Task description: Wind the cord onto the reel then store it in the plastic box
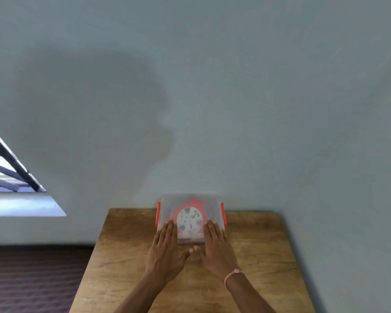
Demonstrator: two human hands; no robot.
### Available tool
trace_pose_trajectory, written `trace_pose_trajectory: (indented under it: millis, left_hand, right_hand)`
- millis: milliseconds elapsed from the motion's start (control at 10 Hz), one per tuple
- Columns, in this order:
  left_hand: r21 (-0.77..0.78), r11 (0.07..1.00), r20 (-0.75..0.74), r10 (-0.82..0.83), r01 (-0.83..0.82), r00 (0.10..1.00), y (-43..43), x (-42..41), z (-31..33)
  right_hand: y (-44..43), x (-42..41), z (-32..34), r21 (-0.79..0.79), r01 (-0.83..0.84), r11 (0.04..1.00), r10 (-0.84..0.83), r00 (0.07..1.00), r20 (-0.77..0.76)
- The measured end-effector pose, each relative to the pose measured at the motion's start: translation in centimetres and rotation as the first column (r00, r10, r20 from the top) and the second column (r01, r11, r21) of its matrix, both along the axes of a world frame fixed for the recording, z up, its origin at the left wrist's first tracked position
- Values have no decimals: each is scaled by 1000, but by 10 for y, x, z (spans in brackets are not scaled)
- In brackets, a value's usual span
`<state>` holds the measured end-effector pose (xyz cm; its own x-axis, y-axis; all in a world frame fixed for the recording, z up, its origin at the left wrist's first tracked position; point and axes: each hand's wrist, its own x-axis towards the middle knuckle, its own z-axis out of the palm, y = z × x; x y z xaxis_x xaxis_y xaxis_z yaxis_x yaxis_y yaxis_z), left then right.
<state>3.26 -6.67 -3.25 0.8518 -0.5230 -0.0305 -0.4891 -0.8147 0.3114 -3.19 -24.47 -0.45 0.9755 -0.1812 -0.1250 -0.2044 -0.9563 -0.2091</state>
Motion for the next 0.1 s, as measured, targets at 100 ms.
trace_pose_trajectory:
  millis: [100]
  left_hand:
    - [-131, 991, 156, 40, -19, 987, -2, 2, 23]
  right_hand:
    - [-7, 4, 29, -55, 71, 996, -59, 978, 202]
